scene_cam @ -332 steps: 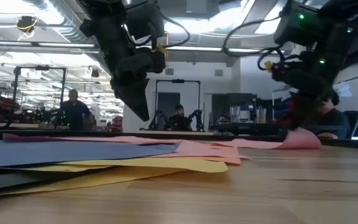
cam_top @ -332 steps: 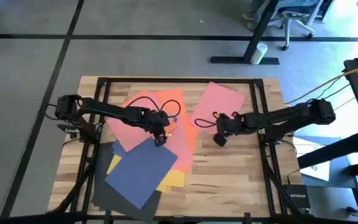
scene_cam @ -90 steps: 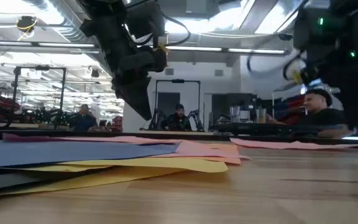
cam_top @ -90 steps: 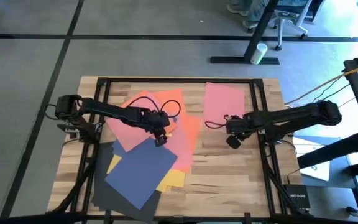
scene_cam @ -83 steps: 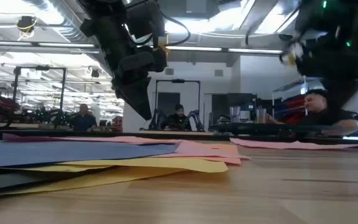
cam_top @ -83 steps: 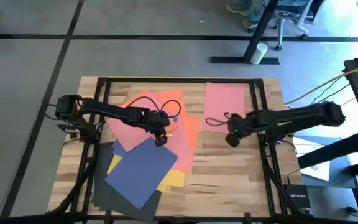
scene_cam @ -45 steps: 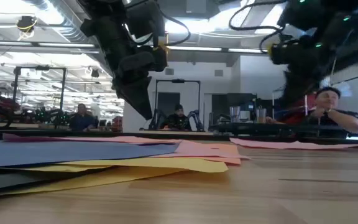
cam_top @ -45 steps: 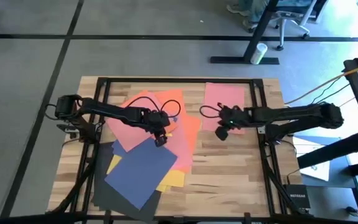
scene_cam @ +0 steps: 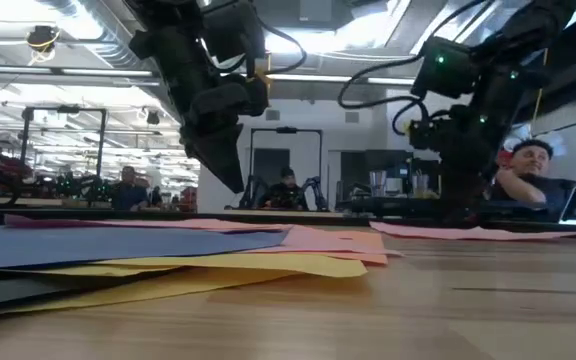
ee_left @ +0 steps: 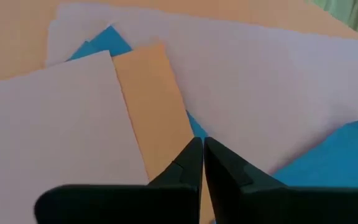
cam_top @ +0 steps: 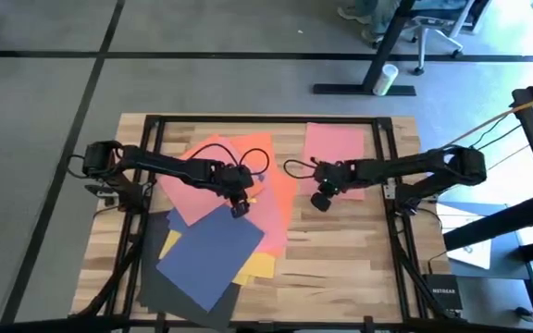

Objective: Organize paper
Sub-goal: Put the pink paper to the top right of the table

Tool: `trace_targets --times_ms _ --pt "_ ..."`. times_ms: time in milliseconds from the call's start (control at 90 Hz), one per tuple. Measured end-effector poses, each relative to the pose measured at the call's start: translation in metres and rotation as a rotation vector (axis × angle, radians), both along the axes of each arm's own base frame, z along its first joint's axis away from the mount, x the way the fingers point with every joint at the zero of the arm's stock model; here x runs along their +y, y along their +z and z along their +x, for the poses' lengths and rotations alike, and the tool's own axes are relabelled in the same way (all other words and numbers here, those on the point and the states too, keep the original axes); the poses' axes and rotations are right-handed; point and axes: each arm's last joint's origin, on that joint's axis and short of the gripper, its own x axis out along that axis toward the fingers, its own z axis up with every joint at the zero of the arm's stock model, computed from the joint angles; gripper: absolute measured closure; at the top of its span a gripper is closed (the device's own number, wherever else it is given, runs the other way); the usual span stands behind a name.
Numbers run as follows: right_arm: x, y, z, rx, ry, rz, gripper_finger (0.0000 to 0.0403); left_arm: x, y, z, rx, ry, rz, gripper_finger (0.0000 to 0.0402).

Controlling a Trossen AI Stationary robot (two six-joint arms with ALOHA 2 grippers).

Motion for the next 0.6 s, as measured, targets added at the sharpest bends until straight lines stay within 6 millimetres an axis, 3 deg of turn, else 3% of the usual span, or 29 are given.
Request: trace_targets --times_ms 600 --pt "0.002 -0.005 -0.026 0.279 -0.019 -0.025 0.0403 0.0 0.0 0.0 -0.003 0.012 -0.007 0.0402"
